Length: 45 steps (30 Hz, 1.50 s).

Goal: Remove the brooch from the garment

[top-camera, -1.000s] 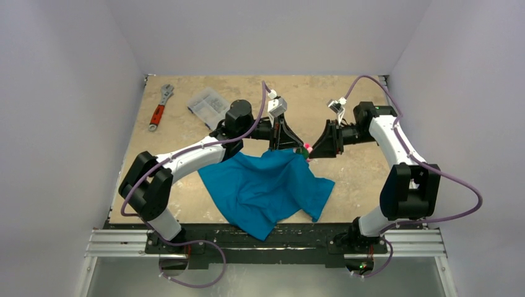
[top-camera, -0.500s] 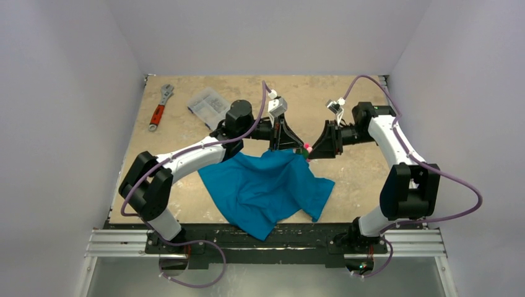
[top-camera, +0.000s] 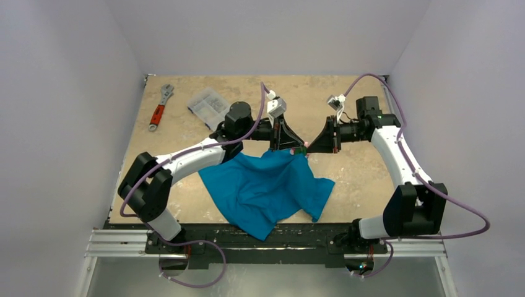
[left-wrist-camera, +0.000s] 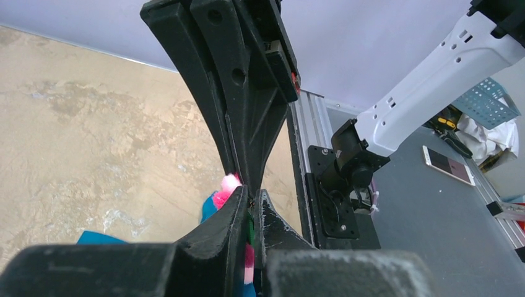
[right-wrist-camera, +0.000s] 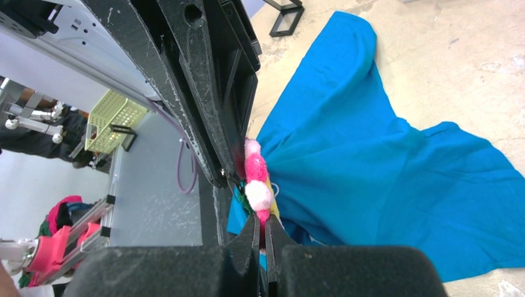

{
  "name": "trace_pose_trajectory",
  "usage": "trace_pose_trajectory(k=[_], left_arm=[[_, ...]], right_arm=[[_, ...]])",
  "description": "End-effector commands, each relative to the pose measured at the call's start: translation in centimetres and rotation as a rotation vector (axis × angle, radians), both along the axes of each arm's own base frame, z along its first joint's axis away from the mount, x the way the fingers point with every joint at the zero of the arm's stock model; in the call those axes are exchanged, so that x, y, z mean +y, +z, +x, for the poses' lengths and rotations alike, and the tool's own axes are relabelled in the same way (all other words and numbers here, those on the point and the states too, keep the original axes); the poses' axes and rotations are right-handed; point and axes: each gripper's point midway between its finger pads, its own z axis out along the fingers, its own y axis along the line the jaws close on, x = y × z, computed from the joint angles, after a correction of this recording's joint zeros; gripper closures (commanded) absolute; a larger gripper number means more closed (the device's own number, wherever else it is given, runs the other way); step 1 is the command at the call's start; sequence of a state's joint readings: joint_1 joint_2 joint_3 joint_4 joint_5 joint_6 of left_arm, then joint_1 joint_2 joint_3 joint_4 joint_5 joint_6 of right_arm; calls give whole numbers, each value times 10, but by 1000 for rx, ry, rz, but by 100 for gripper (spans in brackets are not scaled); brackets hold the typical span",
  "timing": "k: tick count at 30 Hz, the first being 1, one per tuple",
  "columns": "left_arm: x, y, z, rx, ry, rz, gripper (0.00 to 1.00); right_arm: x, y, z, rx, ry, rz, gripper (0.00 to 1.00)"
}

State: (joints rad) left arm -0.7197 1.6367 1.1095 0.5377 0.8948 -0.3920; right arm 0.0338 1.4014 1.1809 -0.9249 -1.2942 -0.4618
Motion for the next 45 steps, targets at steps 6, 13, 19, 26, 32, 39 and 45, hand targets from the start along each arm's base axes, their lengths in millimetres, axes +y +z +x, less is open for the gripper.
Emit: trace_pose_trajectory(k=[6, 13, 19, 26, 32, 39, 45], left_arm=[[6, -18, -17, 25, -25, 34, 100], [9, -17, -19, -13, -9, 36, 100], [8, -10, -21, -90, -17, 33, 100], [2, -14, -30, -126, -44, 56, 100], [2, -23, -27, -132, -34, 91, 100], [-2, -20, -42, -90, -107, 64, 100], [5, -18, -38, -75, -79, 54, 100]], right_arm=[[5, 16, -15, -11, 85, 94, 100], [2, 17, -6, 35, 53, 135, 100], [1, 16, 0, 61, 23, 108, 100], [8, 44, 11, -25, -86, 141, 100], [12, 44, 1, -22, -66, 141, 100], [14, 33, 5, -12, -35, 131, 100], [10, 22, 0, -71, -1, 75, 87]])
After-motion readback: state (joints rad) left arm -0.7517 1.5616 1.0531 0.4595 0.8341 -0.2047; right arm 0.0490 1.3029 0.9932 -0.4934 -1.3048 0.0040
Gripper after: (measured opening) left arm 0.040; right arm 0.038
